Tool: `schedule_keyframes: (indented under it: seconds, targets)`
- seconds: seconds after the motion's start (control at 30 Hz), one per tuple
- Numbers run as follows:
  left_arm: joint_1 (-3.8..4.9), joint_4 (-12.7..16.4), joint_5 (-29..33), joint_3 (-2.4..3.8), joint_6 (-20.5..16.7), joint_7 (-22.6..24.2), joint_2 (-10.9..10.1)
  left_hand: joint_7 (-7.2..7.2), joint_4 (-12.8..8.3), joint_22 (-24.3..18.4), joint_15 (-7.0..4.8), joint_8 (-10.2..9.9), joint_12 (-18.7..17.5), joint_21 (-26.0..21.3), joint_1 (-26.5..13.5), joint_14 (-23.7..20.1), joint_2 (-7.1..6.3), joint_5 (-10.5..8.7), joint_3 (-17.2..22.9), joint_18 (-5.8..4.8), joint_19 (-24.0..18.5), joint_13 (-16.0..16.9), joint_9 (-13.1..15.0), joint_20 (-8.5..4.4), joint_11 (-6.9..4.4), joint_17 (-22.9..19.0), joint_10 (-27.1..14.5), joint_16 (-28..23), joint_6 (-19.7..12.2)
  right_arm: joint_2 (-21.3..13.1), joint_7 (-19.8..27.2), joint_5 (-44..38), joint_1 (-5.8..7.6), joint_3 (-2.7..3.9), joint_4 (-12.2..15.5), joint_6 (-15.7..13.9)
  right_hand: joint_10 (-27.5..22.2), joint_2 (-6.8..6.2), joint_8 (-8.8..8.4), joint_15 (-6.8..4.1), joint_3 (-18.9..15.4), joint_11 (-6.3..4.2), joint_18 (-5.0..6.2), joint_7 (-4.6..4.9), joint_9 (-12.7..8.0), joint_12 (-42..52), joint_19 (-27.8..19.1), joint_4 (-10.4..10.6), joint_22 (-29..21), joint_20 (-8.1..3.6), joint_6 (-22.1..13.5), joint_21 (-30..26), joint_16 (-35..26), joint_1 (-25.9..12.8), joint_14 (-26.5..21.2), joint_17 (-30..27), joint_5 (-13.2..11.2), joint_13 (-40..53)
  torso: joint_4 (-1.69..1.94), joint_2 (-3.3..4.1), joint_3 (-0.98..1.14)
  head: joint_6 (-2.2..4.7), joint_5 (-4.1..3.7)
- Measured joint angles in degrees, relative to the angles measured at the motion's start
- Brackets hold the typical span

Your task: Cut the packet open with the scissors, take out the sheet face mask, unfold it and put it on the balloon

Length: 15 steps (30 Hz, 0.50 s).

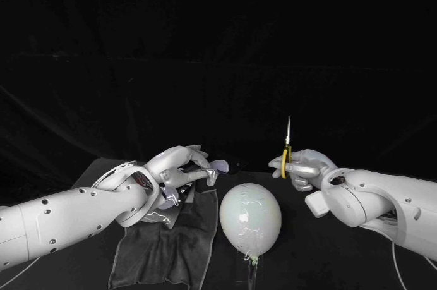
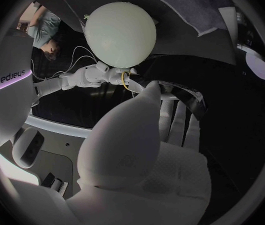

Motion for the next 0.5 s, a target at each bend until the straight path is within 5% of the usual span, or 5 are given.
schedule_keyframes:
  seconds: [0.3, 0.5]
  targets:
    - [2.56, 0.04, -3.36, 0.06, -0.76, 0.60, 2.22, 0.00, -0.06, -0.05, 0.20, 0.25, 0.00, 0.00, -0.45, 0.21, -1.07, 0.31, 1.50, -0.01, 0.00, 0.00, 0.26, 0.00, 0.00, -0.06, 0.00, -0.33, -0.01, -0.05, -2.02, 5.08, 0.24, 0.01, 1.15, 2.87, 0.68, 0.36, -0.80, 0.10, -0.63, -0.36, 0.00, 0.37, -0.16, -3.36, -0.01, -0.18, 0.01, 0.01, -0.37, -0.61, -0.24, -0.40, -0.31, -0.65, 0.02, -1.53, -0.04, -0.06, 0.16, 0.43, -2.55]
    - [3.36, 0.40, -4.40, 0.06, -0.78, 0.74, 2.71, 0.09, -0.05, -0.05, 0.20, 0.25, 0.00, 0.00, -0.75, 0.21, -1.37, 0.30, 2.28, -0.01, 0.00, 0.00, 0.27, 0.00, 0.00, -0.12, 0.00, -0.33, -0.11, -0.38, -2.80, 6.50, 0.48, 0.01, 1.91, 3.69, 1.28, -1.01, -1.71, 0.10, -2.51, -0.88, -0.01, 0.53, -0.32, -4.80, 0.11, 0.37, 0.00, 0.31, -0.54, -0.88, -0.22, -2.39, -0.30, -0.69, 0.02, -2.14, -0.01, -0.10, 0.24, 0.18, -3.70]
